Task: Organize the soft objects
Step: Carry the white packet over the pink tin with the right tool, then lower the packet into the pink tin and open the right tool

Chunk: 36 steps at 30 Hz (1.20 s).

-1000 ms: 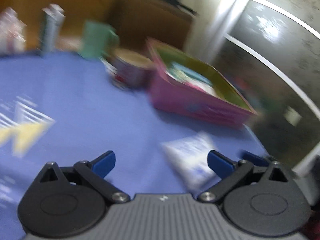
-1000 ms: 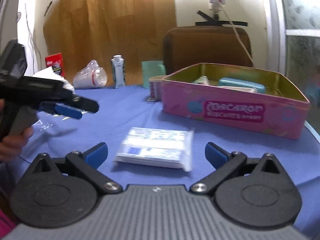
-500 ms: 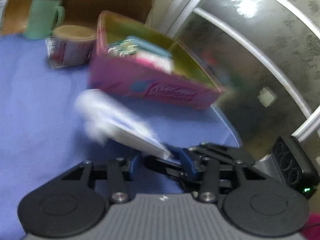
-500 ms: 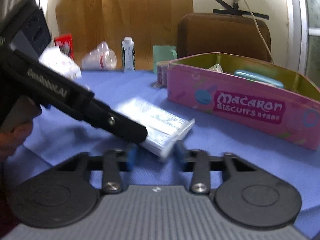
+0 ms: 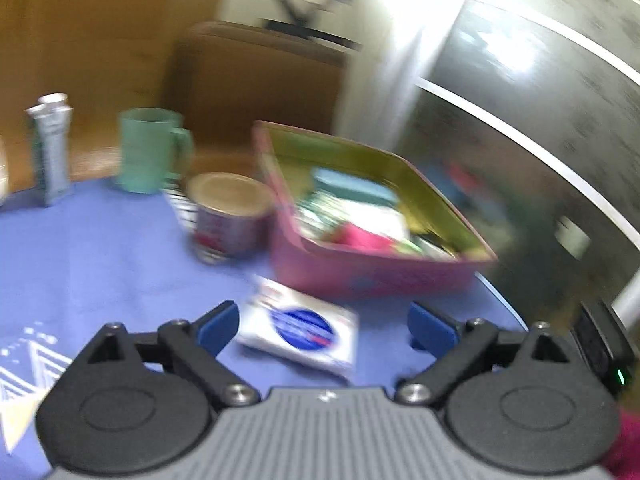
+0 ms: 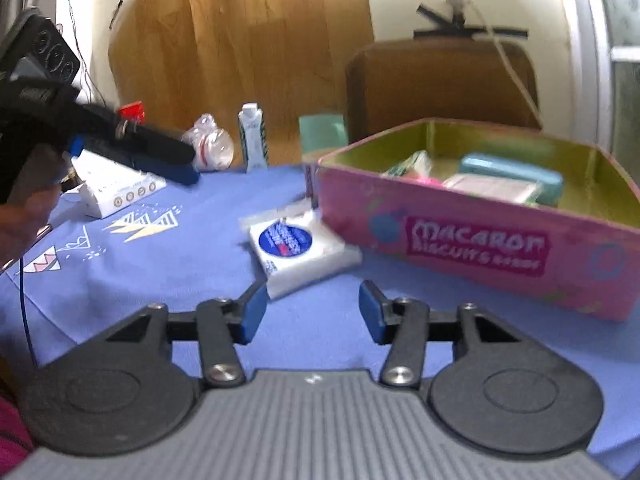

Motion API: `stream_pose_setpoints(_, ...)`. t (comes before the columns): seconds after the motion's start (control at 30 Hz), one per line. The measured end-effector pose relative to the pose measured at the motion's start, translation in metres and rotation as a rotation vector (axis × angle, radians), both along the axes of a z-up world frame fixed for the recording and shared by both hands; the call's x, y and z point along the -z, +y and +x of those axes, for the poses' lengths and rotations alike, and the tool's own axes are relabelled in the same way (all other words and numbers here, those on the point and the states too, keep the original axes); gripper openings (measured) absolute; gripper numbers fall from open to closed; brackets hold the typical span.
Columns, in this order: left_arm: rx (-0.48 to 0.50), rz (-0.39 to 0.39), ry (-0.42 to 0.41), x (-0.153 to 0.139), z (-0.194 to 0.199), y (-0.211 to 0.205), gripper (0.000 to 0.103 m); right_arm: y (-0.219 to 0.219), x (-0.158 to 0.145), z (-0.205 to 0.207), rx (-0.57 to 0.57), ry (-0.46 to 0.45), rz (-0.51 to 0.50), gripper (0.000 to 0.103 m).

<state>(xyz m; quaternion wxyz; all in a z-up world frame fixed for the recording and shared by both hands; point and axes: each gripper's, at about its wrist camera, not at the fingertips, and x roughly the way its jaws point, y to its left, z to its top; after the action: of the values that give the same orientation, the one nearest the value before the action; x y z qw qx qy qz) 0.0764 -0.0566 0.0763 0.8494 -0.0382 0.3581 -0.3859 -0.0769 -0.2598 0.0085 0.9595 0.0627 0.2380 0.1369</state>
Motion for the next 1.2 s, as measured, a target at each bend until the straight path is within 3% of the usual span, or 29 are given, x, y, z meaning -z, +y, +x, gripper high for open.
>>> stream_pose_setpoints(0.07, -0.016, -0.01, 0.001, 0.008, 0.019, -0.002, 0.102, 0.007, -0.001, 0.017, 0.01, 0.021, -0.004, 0.062)
stream_pose_setpoints(0.2, -0.002, 0.021, 0.067, 0.038, 0.051, -0.023, 0.099, 0.017, 0.0, 0.035, -0.004, 0.053, -0.012, 0.066)
stream_pose_setpoints(0.3, 0.055, 0.068, 0.089, 0.059, 0.059, -0.038, 0.077, 0.03, 0.007, 0.042, -0.012, 0.074, -0.086, 0.082)
stream_pose_setpoints(0.33, 0.088, 0.08, 0.129, 0.068, 0.061, -0.043, 0.059, 0.033, 0.01, 0.046, -0.017, 0.089, -0.108, 0.082)
stream_pose_setpoints(0.37, 0.087, 0.069, 0.097, 0.071, 0.057, -0.043, 0.055, 0.037, 0.013, 0.048, -0.019, 0.085, -0.13, 0.08)
stream_pose_setpoints(0.4, 0.098, 0.083, 0.091, 0.073, 0.053, -0.042, 0.057, 0.042, 0.014, 0.047, -0.03, 0.06, -0.144, 0.066)
stream_pose_setpoints(0.43, 0.109, 0.052, 0.107, 0.073, 0.049, -0.038, 0.056, 0.045, 0.013, 0.046, -0.033, 0.055, -0.139, 0.059)
stream_pose_setpoints(0.5, 0.132, -0.056, 0.195, 0.07, 0.046, -0.026, 0.049, 0.046, 0.011, 0.045, -0.03, 0.044, -0.121, 0.028)
stream_pose_setpoints(0.53, 0.159, -0.094, 0.204, 0.065, 0.039, -0.023, 0.048, 0.044, 0.01, 0.043, -0.039, 0.043, -0.088, 0.016)
stream_pose_setpoints(0.57, 0.166, -0.088, 0.157, 0.057, 0.029, -0.024, 0.048, 0.043, 0.008, 0.04, -0.04, 0.035, -0.055, 0.004)
stream_pose_setpoints(0.63, 0.155, -0.023, 0.025, 0.039, 0.012, -0.031, 0.047, 0.047, -0.003, 0.031, -0.036, -0.028, -0.064, 0.004)
stream_pose_setpoints(0.67, 0.156, -0.016, -0.002, 0.032, 0.008, -0.035, 0.047, 0.049, -0.009, 0.026, -0.033, -0.061, -0.089, 0.004)
stream_pose_setpoints(0.93, 0.197, -0.029, -0.133, -0.014, 0.026, -0.098, 0.048, -0.003, -0.057, 0.029, 0.035, -0.14, -0.072, 0.005)
stream_pose_setpoints(1.03, 0.173, -0.008, -0.16, -0.021, 0.043, -0.135, 0.056, -0.031, -0.066, 0.054, 0.052, -0.112, -0.089, 0.007)
stream_pose_setpoints(1.07, 0.157, 0.007, -0.161, -0.02, 0.05, -0.147, 0.061, -0.043, -0.067, 0.069, 0.052, -0.073, -0.077, 0.01)
stream_pose_setpoints(1.17, 0.085, 0.075, -0.139, -0.003, 0.079, -0.189, 0.063, -0.074, -0.062, 0.115, 0.079, 0.061, -0.022, 0.043)
stream_pose_setpoints(1.2, 0.065, 0.09, -0.116, 0.003, 0.087, -0.196, 0.063, -0.086, -0.059, 0.125, 0.108, 0.111, -0.015, 0.049)
